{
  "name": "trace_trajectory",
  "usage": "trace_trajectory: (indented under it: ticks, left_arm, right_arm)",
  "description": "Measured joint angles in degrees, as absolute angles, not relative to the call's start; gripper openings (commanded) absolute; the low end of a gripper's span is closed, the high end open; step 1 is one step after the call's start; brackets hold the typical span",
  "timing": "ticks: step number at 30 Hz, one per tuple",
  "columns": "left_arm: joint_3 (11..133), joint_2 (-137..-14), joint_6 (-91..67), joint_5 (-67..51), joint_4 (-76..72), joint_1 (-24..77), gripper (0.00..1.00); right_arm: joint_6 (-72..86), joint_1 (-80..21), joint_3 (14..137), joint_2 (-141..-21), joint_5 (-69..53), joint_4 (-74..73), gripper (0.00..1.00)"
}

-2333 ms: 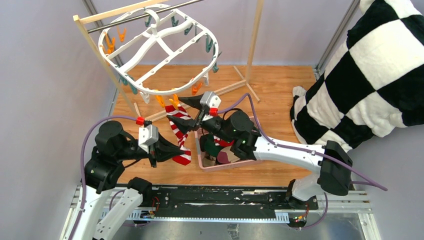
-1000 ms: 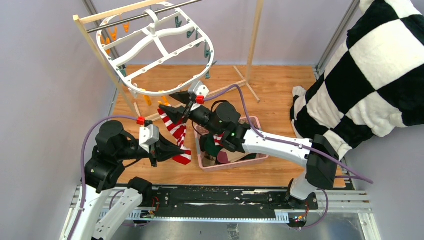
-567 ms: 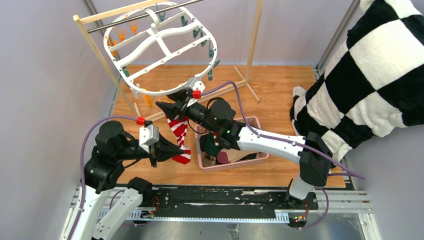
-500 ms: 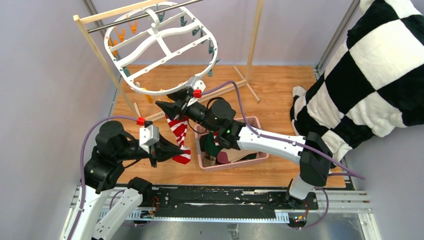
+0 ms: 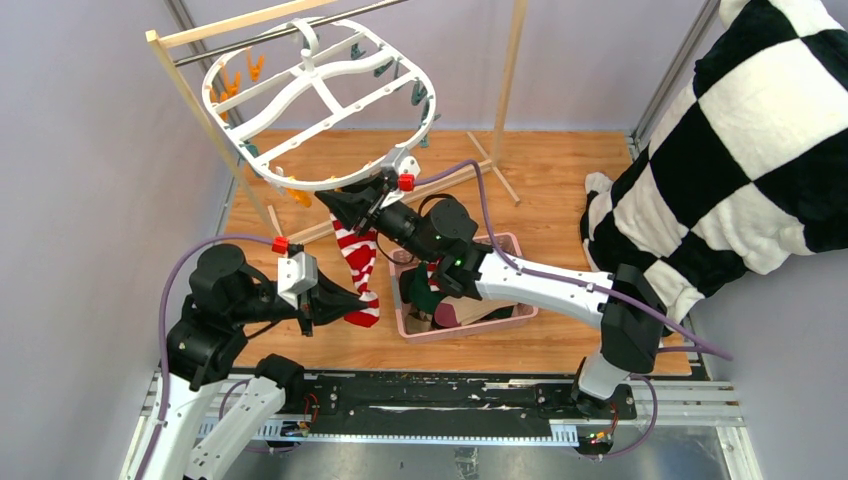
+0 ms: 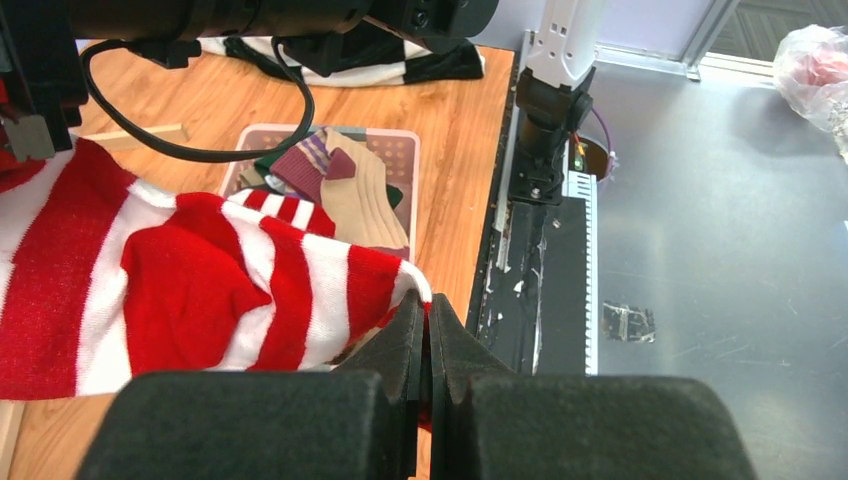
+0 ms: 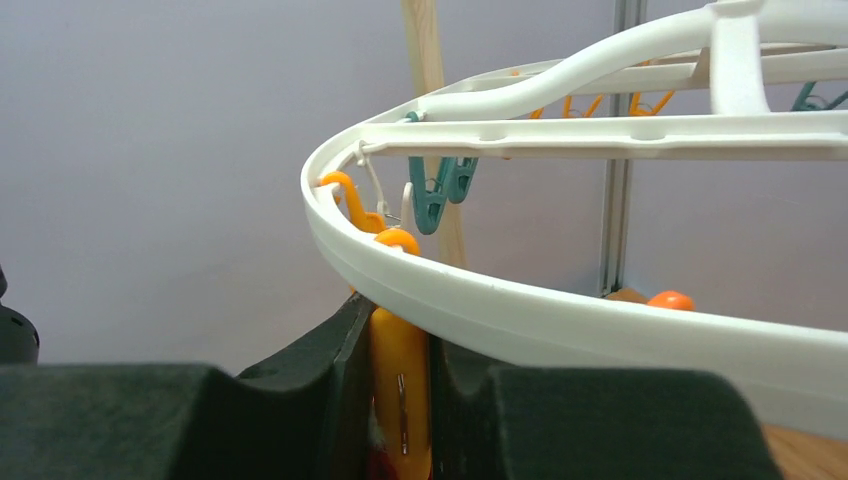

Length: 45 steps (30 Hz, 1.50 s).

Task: Remove the socks clipped to the hanger
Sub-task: Remove the sock from the hanger.

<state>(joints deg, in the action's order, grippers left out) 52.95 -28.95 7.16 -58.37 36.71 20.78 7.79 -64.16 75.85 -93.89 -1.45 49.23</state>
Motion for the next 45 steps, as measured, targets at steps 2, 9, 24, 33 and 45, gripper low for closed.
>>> trace_trajectory:
  ticks: [2,9,24,33,45]
  left_arm:
    - [52.95,-28.82,7.18,-58.22,36.88,20.78,0.0]
    - [53.15,-28.53,9.21,-57.23,39.86,20.78,0.0]
    - [53.58,-27.24,11.9,-56.27,42.37,20.78,0.0]
    - [54.13,-27.73,14.94,-56.23,42.76,20.78,0.0]
    - [54.26,-28.88,17.65,-56.25,43.16,20.78,0.0]
  right_arm:
    - [8.19,-64.05,75.61,-93.67,-1.52,49.5,0.01]
    - [8.16,-63.88,72.73,-91.15,-1.41,49.54,0.47]
    - [8.19,-63.86,67.0,-80.07,3.09,39.29,0.78]
    - [12.1,-63.96,66.35,-76.34,7.53,21.91,0.82]
    - [20.27,-63.59,67.37,-76.25,1.89,12.82,0.71]
